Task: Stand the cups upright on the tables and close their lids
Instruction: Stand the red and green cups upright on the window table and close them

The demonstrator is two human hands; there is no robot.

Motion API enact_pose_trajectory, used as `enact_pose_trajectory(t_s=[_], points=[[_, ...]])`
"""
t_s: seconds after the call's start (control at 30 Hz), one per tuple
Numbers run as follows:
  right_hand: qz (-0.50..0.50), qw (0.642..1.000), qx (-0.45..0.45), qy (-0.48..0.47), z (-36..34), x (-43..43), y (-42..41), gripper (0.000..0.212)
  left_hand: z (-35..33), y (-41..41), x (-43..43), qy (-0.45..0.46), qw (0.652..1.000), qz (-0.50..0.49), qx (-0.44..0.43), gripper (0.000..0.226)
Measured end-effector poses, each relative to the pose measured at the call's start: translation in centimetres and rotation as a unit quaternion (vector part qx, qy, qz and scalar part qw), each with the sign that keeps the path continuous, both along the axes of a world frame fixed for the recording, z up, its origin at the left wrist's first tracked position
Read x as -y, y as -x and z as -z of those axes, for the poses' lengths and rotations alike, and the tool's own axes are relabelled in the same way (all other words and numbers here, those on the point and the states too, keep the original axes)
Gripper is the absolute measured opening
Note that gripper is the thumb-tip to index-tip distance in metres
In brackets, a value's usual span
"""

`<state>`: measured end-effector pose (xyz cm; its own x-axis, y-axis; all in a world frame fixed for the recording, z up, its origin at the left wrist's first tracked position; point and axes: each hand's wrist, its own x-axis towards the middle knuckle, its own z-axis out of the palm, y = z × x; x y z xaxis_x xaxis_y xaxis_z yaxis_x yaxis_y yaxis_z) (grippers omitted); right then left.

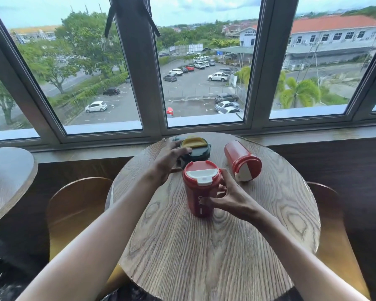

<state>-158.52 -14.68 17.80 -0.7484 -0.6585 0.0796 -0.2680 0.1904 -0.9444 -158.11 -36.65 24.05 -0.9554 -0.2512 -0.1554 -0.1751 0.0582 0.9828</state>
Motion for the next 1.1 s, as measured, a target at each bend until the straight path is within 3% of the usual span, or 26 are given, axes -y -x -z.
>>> enact_pose_trajectory(t_s=[0.17,0.3,0.4,0.43,0.53,0.6,0.67,0.83,1.1], points=[[0.012,0.998,0.026,0.047,-0.9,-0.8,-0.3,0.08,0.0,-0.2,-0.3,-0.002,1.0,0.0,-0.011,0.05],[0.17,0.975,-0.034,0.137,-2.8,-0.4,1.3,0.053,0.3,-0.5,-0.9,0.006,1.0,-0.007,-0.03,0.057],[0.286,0.948,-0.13,0.056,-4.3,-0.4,3.4,0.019,0.6,-0.4,-1.3,0.015,0.999,-0.015,-0.044,0.063],[0.319,0.934,-0.162,-0.005,-4.5,-0.6,4.3,0.019,0.7,-0.4,-1.3,0.018,0.999,-0.02,-0.047,0.062],[0.36,0.895,-0.161,-0.209,-4.0,-1.4,6.0,0.057,1.1,-0.2,-1.4,0.022,0.998,-0.035,-0.055,0.061],[0.355,0.892,-0.114,-0.256,-3.0,-1.6,6.4,0.081,1.2,-0.2,-1.5,0.019,0.997,-0.039,-0.06,0.06],[0.345,0.9,-0.096,-0.248,-1.7,-1.6,6.3,0.088,1.2,-0.2,-1.7,0.015,0.997,-0.043,-0.066,0.059],[0.358,0.913,-0.116,-0.155,-0.5,-1.1,6.1,0.075,1.1,-0.3,-1.8,0.01,0.996,-0.054,-0.075,0.061],[0.31,0.927,-0.153,-0.146,-4.9,-2.1,6.8,0.086,0.9,-0.3,-2.0,0.001,0.995,-0.052,-0.082,0.059]])
